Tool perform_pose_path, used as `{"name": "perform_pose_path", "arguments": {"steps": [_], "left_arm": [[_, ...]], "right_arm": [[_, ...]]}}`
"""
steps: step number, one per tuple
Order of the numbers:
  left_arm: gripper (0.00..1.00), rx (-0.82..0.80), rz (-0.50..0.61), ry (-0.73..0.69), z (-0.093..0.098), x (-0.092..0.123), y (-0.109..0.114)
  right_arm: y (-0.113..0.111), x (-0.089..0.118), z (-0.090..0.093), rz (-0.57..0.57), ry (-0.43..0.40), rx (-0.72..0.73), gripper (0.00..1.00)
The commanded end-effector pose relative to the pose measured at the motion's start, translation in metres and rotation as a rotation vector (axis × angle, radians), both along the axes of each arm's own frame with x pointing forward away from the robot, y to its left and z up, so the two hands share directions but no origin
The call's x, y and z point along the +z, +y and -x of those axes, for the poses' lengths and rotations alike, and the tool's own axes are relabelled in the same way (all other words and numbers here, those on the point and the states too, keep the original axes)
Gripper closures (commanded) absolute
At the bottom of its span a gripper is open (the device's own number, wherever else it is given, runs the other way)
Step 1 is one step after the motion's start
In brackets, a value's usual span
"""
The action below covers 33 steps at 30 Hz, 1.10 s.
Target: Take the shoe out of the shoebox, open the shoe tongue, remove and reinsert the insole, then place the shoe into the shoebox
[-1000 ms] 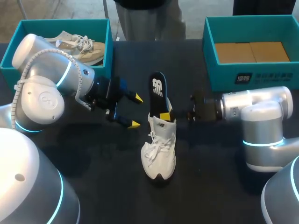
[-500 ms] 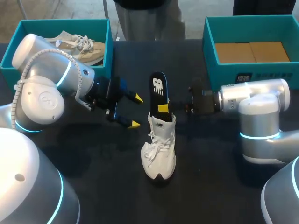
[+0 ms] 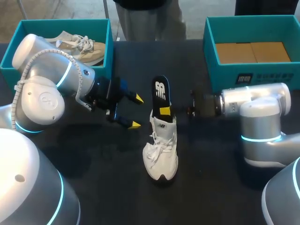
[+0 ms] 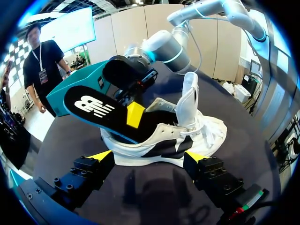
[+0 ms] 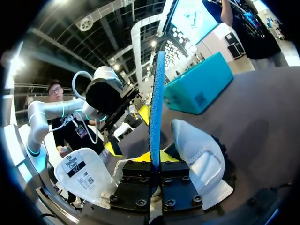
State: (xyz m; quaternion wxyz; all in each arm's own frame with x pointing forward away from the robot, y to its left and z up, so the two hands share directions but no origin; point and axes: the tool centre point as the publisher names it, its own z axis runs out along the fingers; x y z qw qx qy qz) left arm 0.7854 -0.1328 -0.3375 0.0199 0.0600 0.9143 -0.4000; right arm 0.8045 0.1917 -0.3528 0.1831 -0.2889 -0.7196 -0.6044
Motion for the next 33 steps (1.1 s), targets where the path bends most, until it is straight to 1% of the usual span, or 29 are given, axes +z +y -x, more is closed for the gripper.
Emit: {"name": "perform_pose_path", "arguments": {"steps": [1, 6, 12, 13, 14, 15, 16, 17, 18, 22, 28, 31, 33], "left_arm": [[0.00, 0.000, -0.004, 0.000, 0.000, 0.000, 0.000], [0.00, 0.000, -0.004, 0.000, 0.000, 0.000, 0.000], [0.00, 0.000, -0.004, 0.000, 0.000, 0.000, 0.000], [0.00, 0.000, -0.004, 0.000, 0.000, 0.000, 0.000], [0.00, 0.000, -0.004, 0.000, 0.000, 0.000, 0.000], [0.00, 0.000, -0.004, 0.000, 0.000, 0.000, 0.000], [0.00, 0.000, -0.004, 0.000, 0.000, 0.000, 0.000], [0.00, 0.000, -0.004, 0.000, 0.000, 0.000, 0.000], [0.00, 0.000, -0.004, 0.000, 0.000, 0.000, 0.000], [0.00, 0.000, -0.004, 0.000, 0.000, 0.000, 0.000], [0.00, 0.000, -0.004, 0.000, 0.000, 0.000, 0.000], [0.00, 0.000, -0.004, 0.000, 0.000, 0.000, 0.000], [0.00, 0.000, -0.004, 0.000, 0.000, 0.000, 0.000]], "right_arm": [[-0.001, -0.006, 0.017, 0.002, 0.008, -0.023, 1.00], [0.000, -0.011, 0.026, 0.005, 0.027, -0.030, 1.00], [0.003, -0.013, 0.030, 0.007, 0.036, -0.035, 1.00], [0.004, -0.012, 0.029, 0.007, 0.031, -0.040, 1.00], [0.004, -0.010, 0.027, 0.006, 0.024, -0.044, 0.96], [0.005, -0.008, 0.026, 0.007, 0.016, -0.046, 0.88], [0.005, -0.006, 0.024, 0.008, 0.008, -0.047, 0.84], [0.005, -0.003, 0.022, 0.009, -0.001, -0.045, 0.78], [0.006, -0.001, 0.020, 0.012, -0.008, -0.043, 0.74], [0.005, 0.007, 0.012, 0.021, -0.039, -0.045, 0.70], [0.005, 0.016, -0.002, 0.020, -0.074, -0.037, 0.71], [0.008, 0.017, -0.009, 0.017, -0.083, -0.027, 0.71], [0.010, 0.017, -0.013, 0.017, -0.086, -0.021, 0.73]]}}
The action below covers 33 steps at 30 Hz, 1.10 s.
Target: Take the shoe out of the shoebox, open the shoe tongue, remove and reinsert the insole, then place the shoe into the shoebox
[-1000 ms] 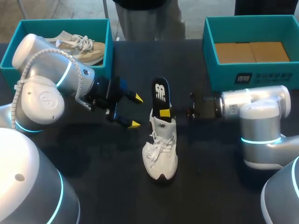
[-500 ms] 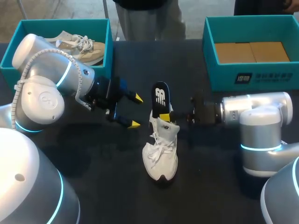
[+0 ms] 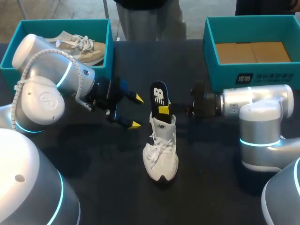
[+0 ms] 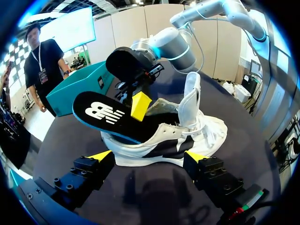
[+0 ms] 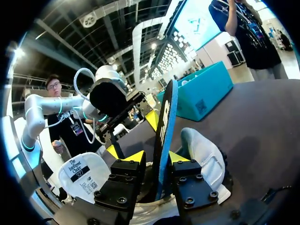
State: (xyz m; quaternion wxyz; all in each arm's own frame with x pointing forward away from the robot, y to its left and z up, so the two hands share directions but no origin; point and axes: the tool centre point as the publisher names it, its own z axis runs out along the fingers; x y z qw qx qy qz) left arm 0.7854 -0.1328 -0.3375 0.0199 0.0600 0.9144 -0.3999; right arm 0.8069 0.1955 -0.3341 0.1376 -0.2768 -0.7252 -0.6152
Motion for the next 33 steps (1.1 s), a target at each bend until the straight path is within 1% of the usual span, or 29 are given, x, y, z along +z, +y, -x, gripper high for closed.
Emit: {"name": "perform_pose_path", "arguments": {"steps": [1, 3, 4, 13, 19, 24, 29, 32, 33], "left_arm": [[0.00, 0.000, -0.004, 0.000, 0.000, 0.000, 0.000], [0.00, 0.000, -0.004, 0.000, 0.000, 0.000, 0.000], [0.00, 0.000, -0.004, 0.000, 0.000, 0.000, 0.000], [0.00, 0.000, -0.004, 0.000, 0.000, 0.000, 0.000], [0.00, 0.000, -0.004, 0.000, 0.000, 0.000, 0.000], [0.00, 0.000, -0.004, 0.000, 0.000, 0.000, 0.000], [0.00, 0.000, -0.004, 0.000, 0.000, 0.000, 0.000], [0.00, 0.000, -0.004, 0.000, 0.000, 0.000, 0.000], [0.00, 0.000, -0.004, 0.000, 0.000, 0.000, 0.000]], "right_arm": [[0.006, -0.002, -0.011, 0.005, 0.002, 0.019, 0.75], [0.006, -0.002, -0.012, 0.006, 0.002, 0.024, 0.90], [0.005, -0.002, -0.012, 0.008, 0.004, 0.026, 1.00], [-0.001, -0.008, 0.002, 0.021, 0.047, 0.025, 1.00], [-0.005, -0.018, 0.020, 0.038, 0.090, 0.022, 1.00], [-0.004, -0.021, 0.031, 0.041, 0.113, 0.014, 1.00], [-0.003, -0.022, 0.033, 0.045, 0.119, 0.013, 1.00], [-0.002, -0.018, 0.030, 0.047, 0.099, 0.009, 1.00], [-0.002, -0.016, 0.028, 0.048, 0.093, 0.007, 0.90]]}}
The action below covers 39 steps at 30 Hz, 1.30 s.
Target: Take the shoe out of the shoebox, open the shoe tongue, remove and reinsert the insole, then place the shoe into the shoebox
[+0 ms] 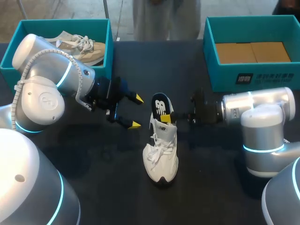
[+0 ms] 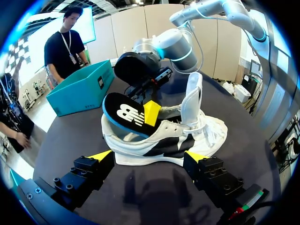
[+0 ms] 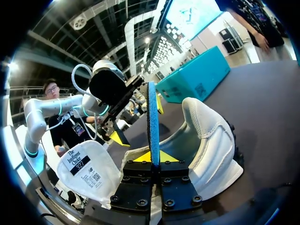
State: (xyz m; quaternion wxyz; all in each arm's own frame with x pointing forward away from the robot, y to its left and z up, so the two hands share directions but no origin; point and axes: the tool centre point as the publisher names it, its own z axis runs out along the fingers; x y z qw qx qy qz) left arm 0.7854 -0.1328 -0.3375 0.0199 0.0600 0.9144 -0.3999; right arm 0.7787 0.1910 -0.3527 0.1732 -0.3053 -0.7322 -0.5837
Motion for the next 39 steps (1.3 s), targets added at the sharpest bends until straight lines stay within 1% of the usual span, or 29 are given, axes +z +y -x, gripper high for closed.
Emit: {"name": "perform_pose_path", "arguments": {"steps": [1, 3, 4, 9, 14, 16, 17, 18, 21, 28, 33, 39], "left_arm": [[0.00, 0.000, -0.004, 0.000, 0.000, 0.000, 0.000], [0.00, 0.000, -0.004, 0.000, 0.000, 0.000, 0.000], [0.00, 0.000, -0.004, 0.000, 0.000, 0.000, 0.000], [0.00, 0.000, -0.004, 0.000, 0.000, 0.000, 0.000], [0.00, 0.000, -0.004, 0.000, 0.000, 0.000, 0.000], [0.00, 0.000, -0.004, 0.000, 0.000, 0.000, 0.000], [0.00, 0.000, -0.004, 0.000, 0.000, 0.000, 0.000], [0.00, 0.000, -0.004, 0.000, 0.000, 0.000, 0.000], [0.00, 0.000, -0.004, 0.000, 0.000, 0.000, 0.000], [0.00, 0.000, -0.004, 0.000, 0.000, 0.000, 0.000], [0.00, 0.000, -0.004, 0.000, 0.000, 0.000, 0.000], [0.00, 0.000, -0.004, 0.000, 0.000, 0.000, 0.000]], "right_arm": [[0.003, 0.004, -0.001, 0.005, -0.017, -0.009, 0.82], [0.004, 0.007, -0.005, 0.007, -0.028, -0.007, 0.73], [0.004, 0.009, -0.007, 0.008, -0.033, -0.006, 0.71], [0.005, 0.012, -0.017, 0.007, -0.053, 0.003, 0.71], [0.009, 0.016, -0.030, 0.000, -0.074, 0.017, 0.73], [0.010, 0.016, -0.033, -0.001, -0.076, 0.019, 0.76], [0.010, 0.015, -0.035, 0.000, -0.073, 0.027, 0.93], [0.010, 0.014, -0.036, 0.002, -0.064, 0.033, 1.00], [0.008, 0.013, -0.038, 0.012, -0.015, 0.043, 1.00], [0.002, 0.012, -0.034, 0.032, 0.073, 0.042, 1.00], [0.001, 0.008, -0.024, 0.064, 0.123, 0.055, 1.00], [-0.001, 0.002, -0.010, 0.087, 0.145, 0.051, 1.00]]}}
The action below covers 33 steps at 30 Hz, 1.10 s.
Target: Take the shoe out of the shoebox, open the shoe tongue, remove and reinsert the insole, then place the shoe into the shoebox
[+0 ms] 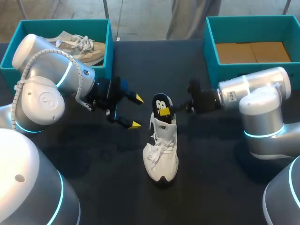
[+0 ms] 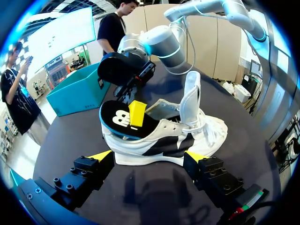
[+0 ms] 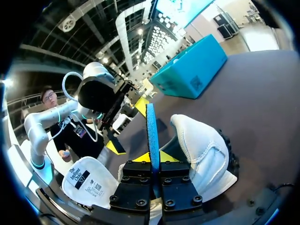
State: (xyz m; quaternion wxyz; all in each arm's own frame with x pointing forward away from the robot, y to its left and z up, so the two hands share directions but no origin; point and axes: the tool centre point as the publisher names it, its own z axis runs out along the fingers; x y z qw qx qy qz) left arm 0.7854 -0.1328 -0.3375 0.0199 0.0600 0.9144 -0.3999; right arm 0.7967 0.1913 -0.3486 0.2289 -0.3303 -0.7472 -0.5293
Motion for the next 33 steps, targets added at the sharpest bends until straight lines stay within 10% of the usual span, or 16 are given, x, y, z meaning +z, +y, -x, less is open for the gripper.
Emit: {"name": "perform_pose_path", "arguments": {"steps": [1, 20, 25, 33], "left_arm": [[0.00, 0.000, -0.004, 0.000, 0.000, 0.000, 0.000], [0.00, 0.000, -0.004, 0.000, 0.000, 0.000, 0.000], [0.00, 0.000, -0.004, 0.000, 0.000, 0.000, 0.000], [0.00, 0.000, -0.004, 0.000, 0.000, 0.000, 0.000]], "right_arm": [[-0.001, -0.003, 0.011, 0.017, 0.007, -0.008, 1.00], [0.002, -0.016, 0.035, 0.056, 0.008, -0.043, 1.00], [0.001, -0.005, 0.024, 0.063, -0.051, -0.050, 0.71], [0.003, 0.010, 0.008, 0.069, -0.112, -0.040, 0.67]]}}
